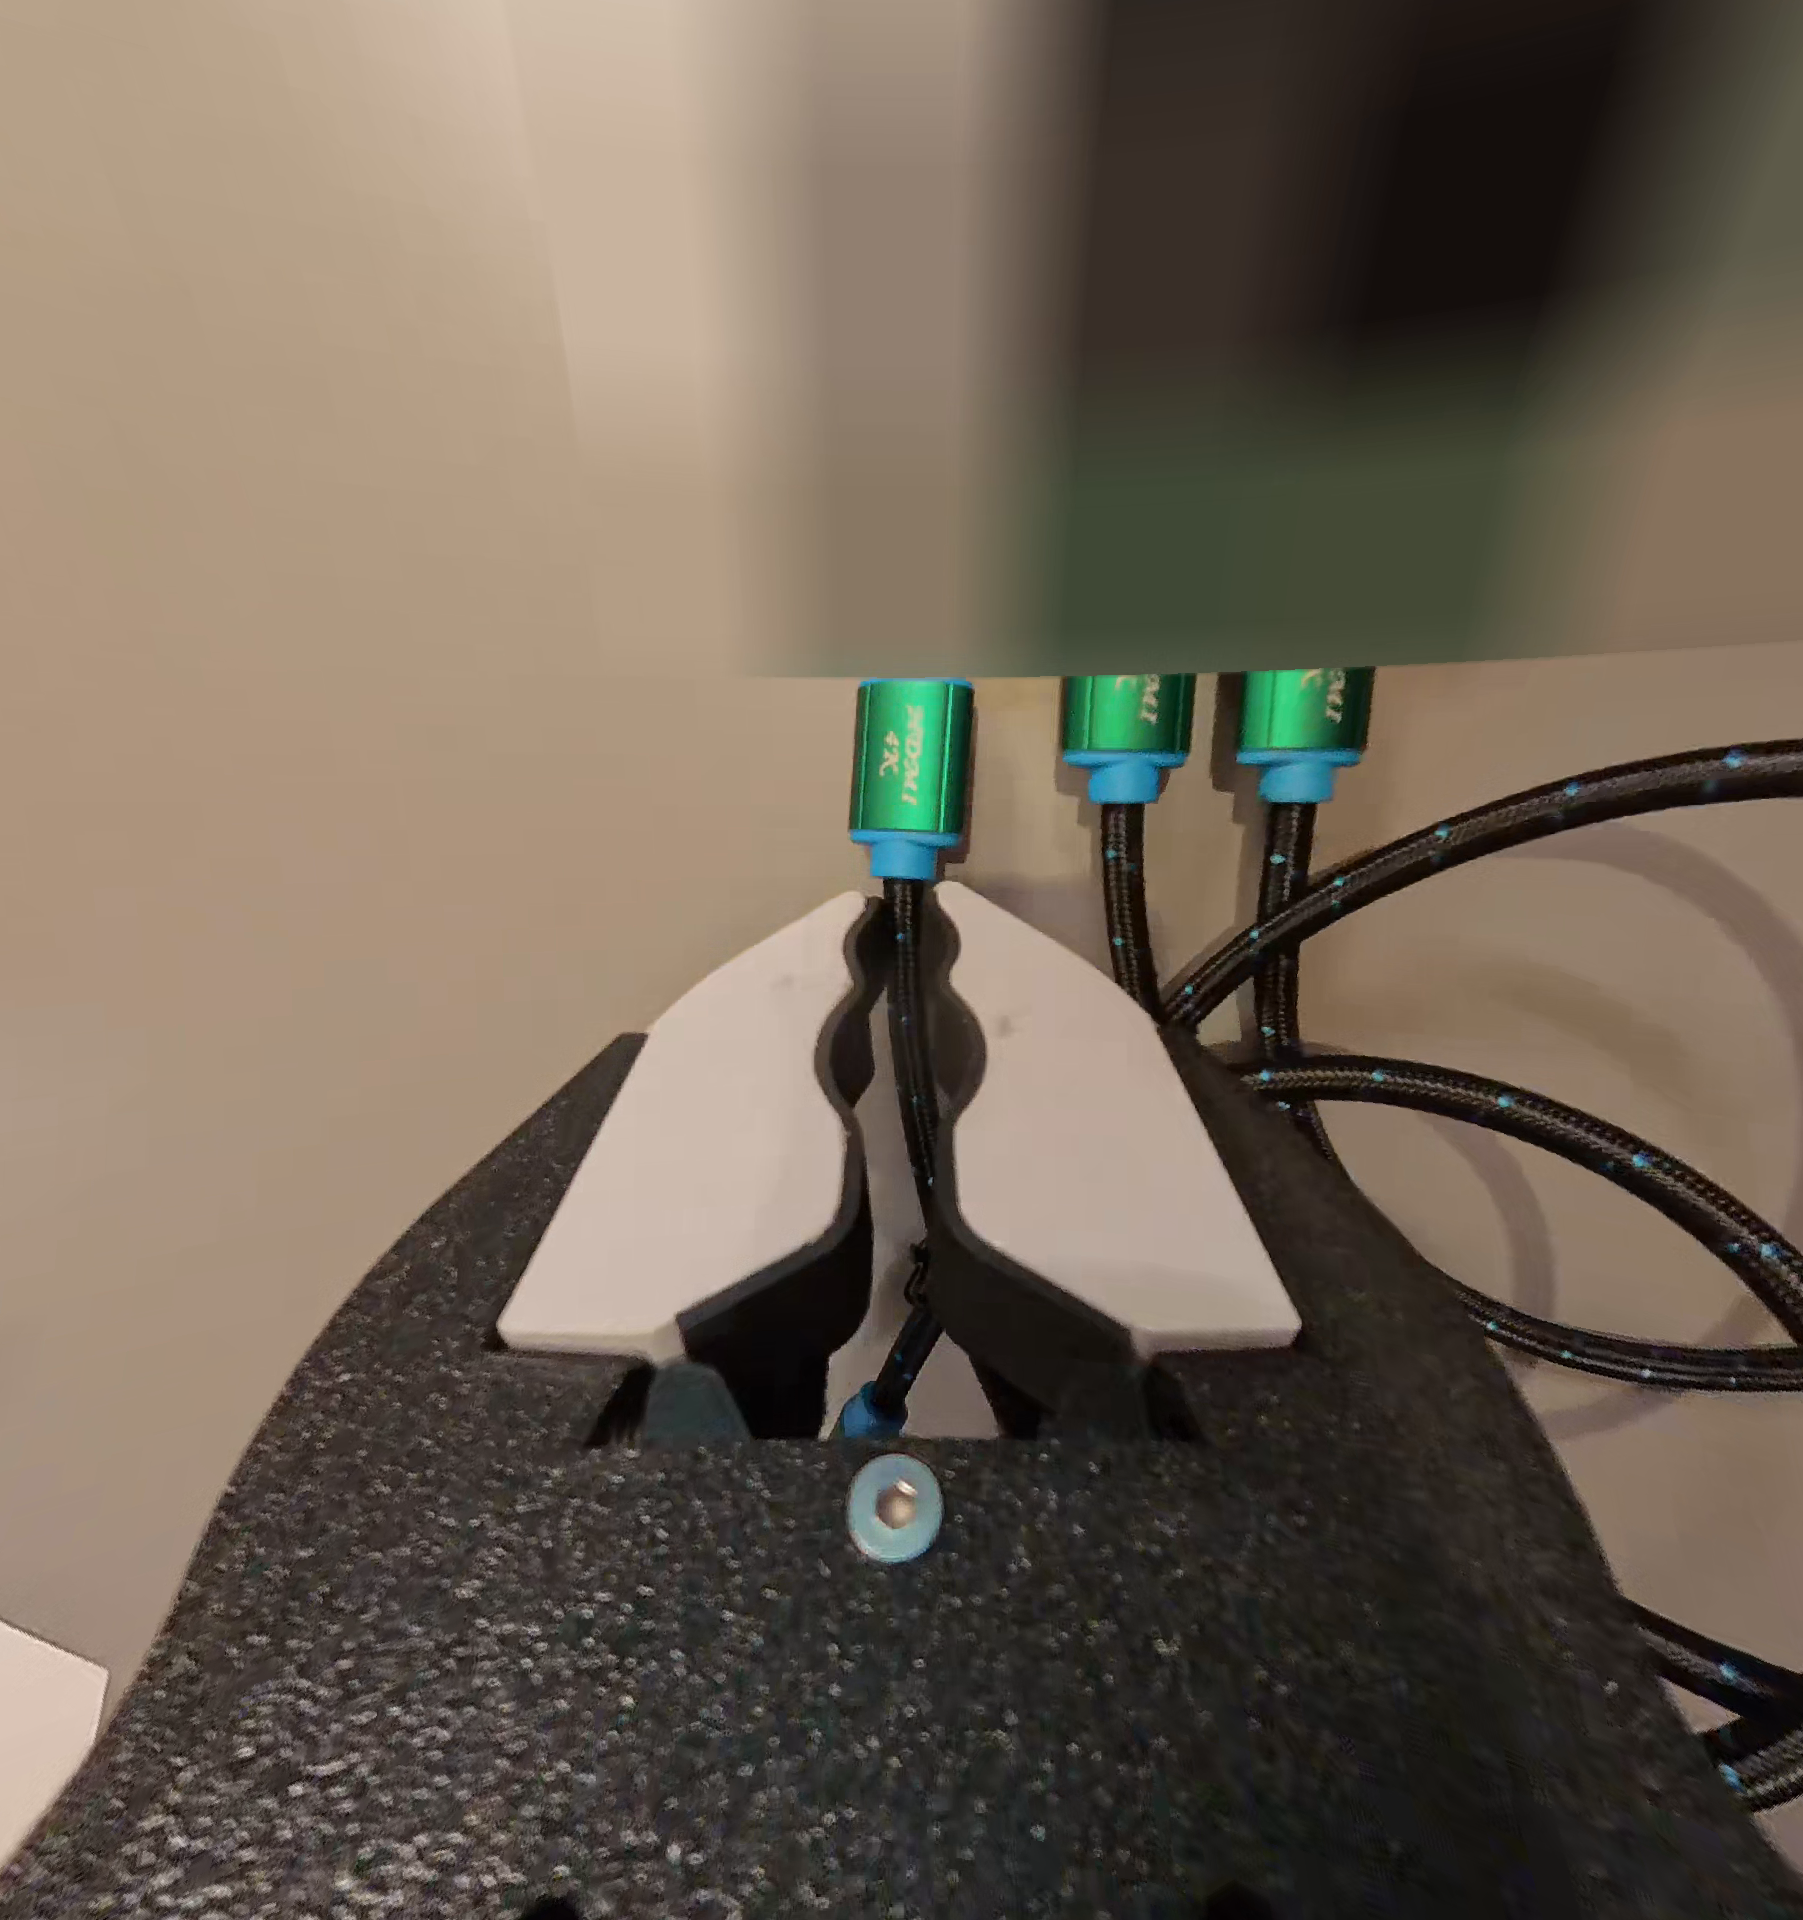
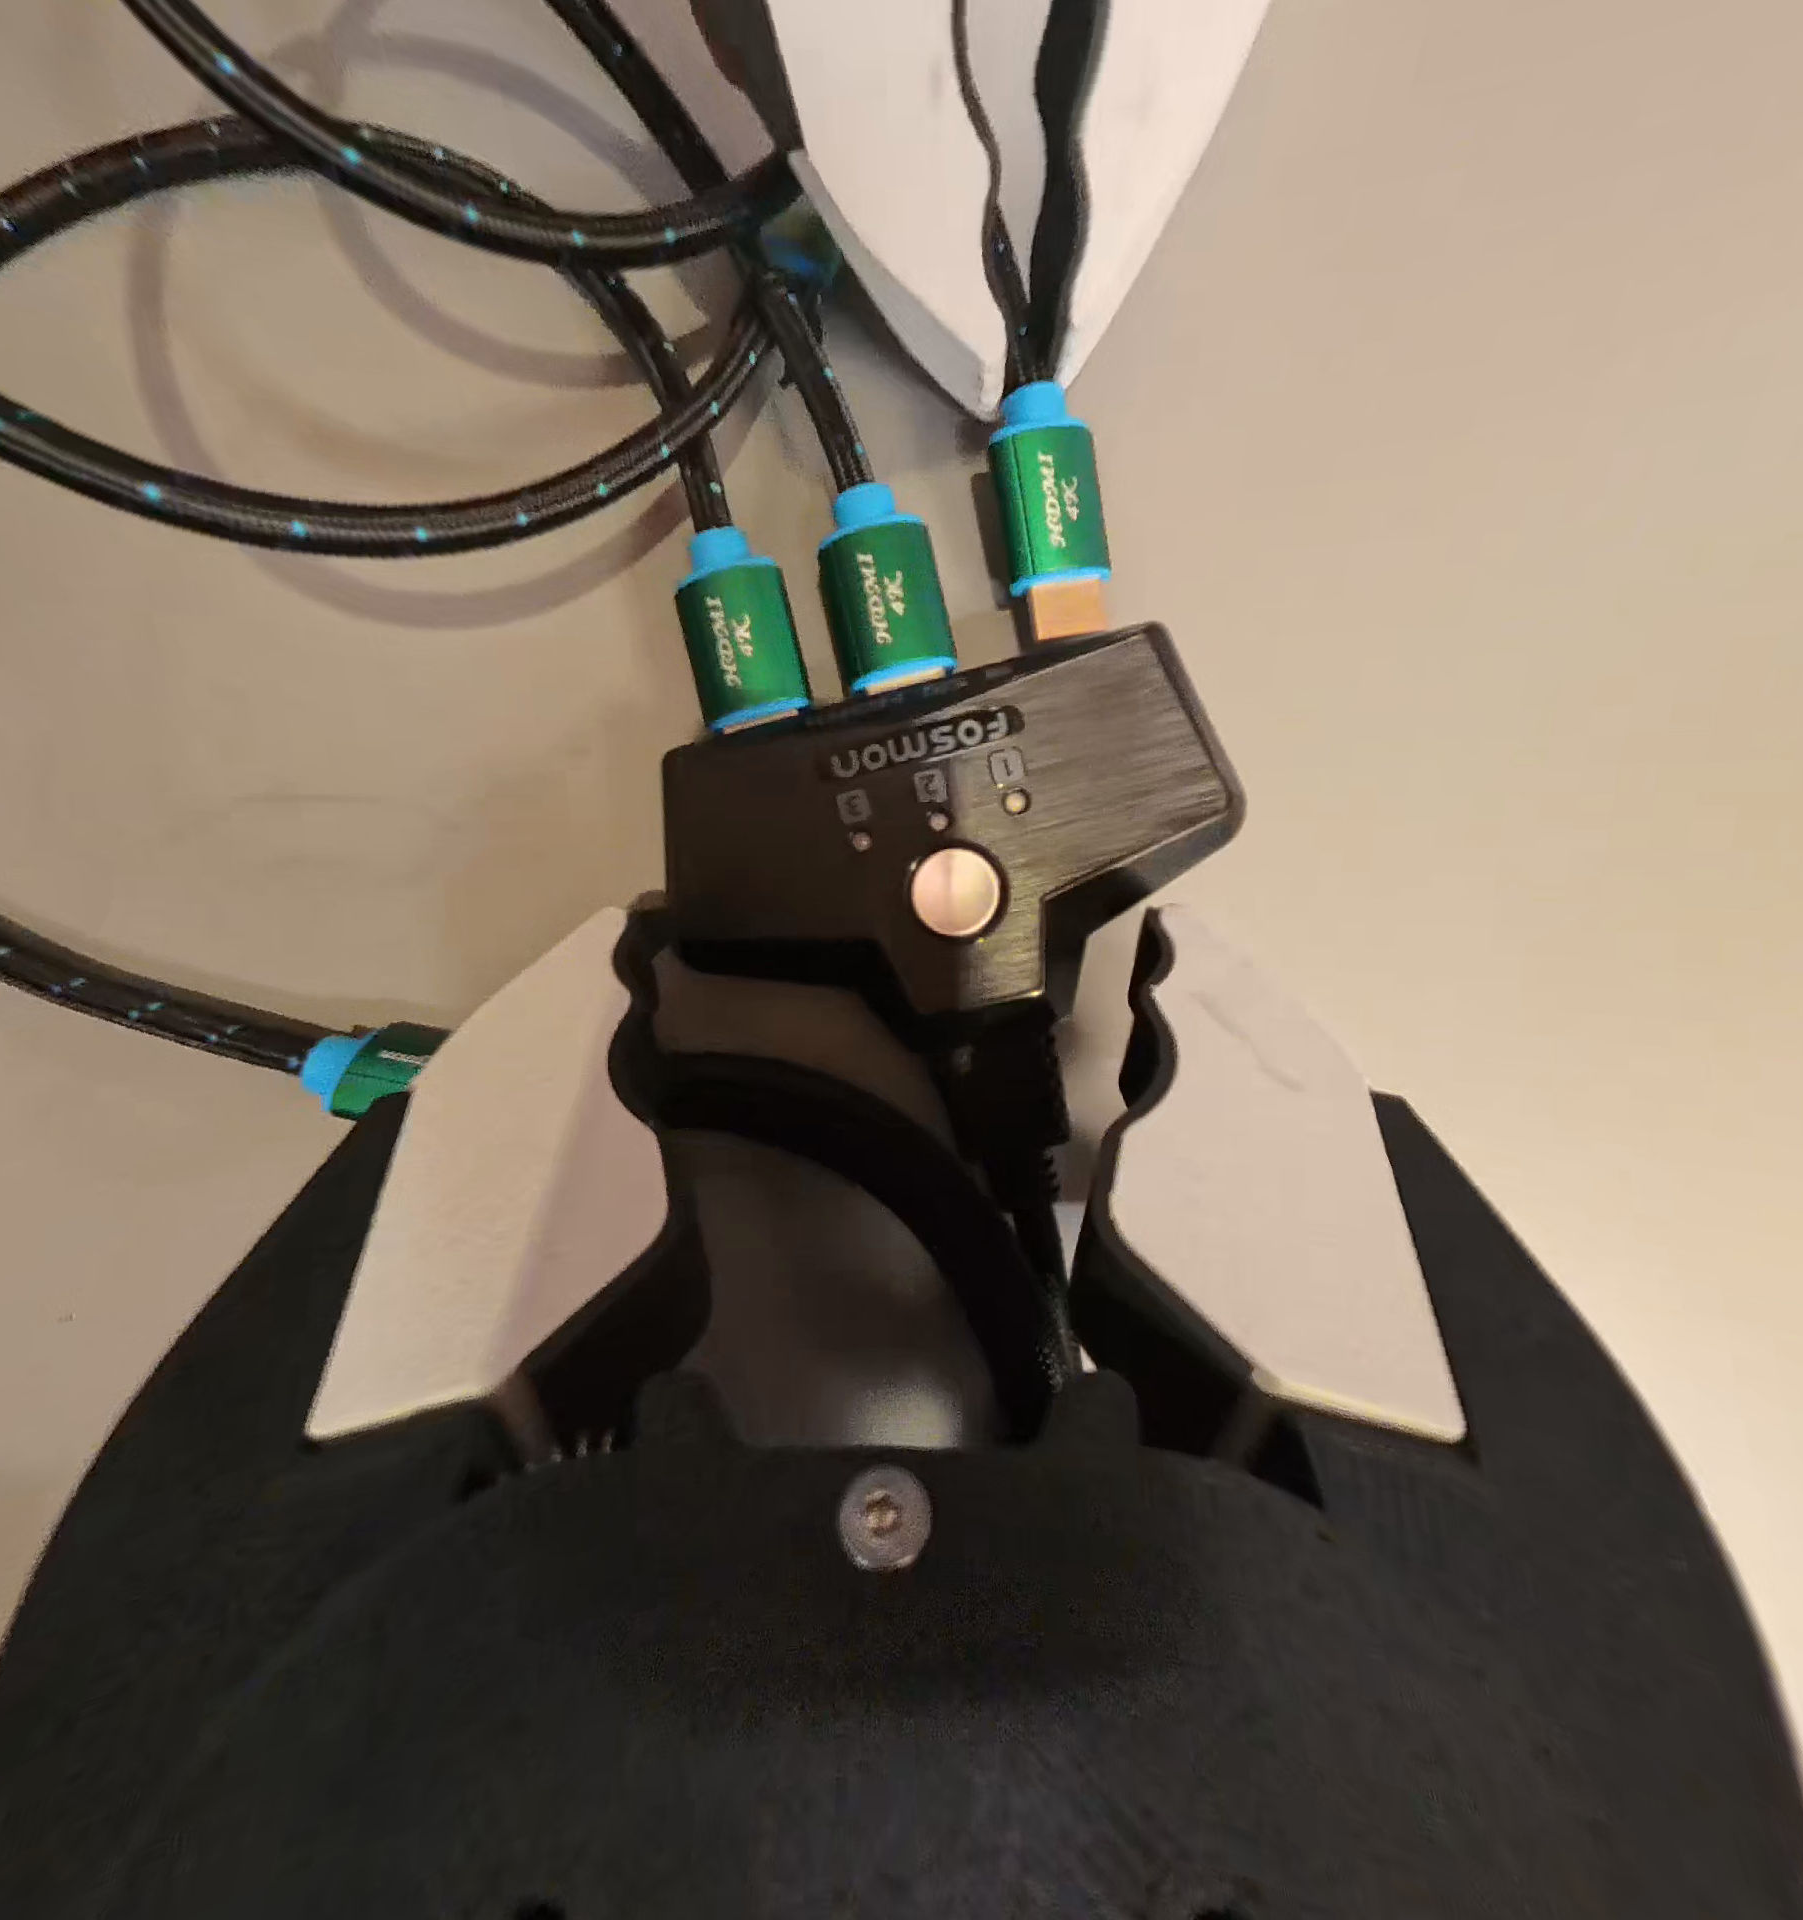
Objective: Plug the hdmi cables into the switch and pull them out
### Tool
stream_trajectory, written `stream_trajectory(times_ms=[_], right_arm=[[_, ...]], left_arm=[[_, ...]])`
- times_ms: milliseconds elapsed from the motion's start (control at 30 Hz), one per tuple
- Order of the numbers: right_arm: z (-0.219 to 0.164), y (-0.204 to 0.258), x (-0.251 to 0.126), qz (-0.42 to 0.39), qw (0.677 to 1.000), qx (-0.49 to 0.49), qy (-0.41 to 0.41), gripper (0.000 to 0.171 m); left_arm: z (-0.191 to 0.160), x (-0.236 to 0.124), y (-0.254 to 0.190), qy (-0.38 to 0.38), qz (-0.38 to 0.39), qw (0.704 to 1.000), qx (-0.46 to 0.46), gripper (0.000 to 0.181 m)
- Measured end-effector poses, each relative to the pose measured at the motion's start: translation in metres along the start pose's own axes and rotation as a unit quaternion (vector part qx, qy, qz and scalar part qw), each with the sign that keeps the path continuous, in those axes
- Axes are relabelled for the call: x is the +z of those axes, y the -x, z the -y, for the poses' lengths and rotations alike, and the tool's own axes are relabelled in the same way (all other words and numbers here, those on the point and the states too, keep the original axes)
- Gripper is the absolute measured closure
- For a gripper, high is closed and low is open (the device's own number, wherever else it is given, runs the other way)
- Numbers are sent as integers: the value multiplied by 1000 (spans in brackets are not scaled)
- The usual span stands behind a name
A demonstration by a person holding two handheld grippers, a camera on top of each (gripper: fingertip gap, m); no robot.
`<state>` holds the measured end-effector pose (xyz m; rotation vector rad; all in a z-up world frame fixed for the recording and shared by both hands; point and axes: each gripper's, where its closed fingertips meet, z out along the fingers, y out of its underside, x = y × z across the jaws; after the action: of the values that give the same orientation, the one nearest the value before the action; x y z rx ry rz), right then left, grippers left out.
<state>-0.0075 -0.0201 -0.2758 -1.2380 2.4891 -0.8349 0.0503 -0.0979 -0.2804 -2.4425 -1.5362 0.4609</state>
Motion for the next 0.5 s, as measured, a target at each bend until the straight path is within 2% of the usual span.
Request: stream_trajectory(times_ms=[33, 267, 500], right_arm=[[-1, 1, 2, 0, 1000, -3, 10, 82], [-9, 3, 8, 0, 999, 8, 44, 81], [-9, -2, 11, 1, 999, 38, 30, 85]], left_arm=[[1, 0, -2, 1, -2, 1000, 3, 175], [8, -4, -4, -9, 14, 999, 35, 175], [9, 0, 1, -21, 51, 994, 90, 175]])
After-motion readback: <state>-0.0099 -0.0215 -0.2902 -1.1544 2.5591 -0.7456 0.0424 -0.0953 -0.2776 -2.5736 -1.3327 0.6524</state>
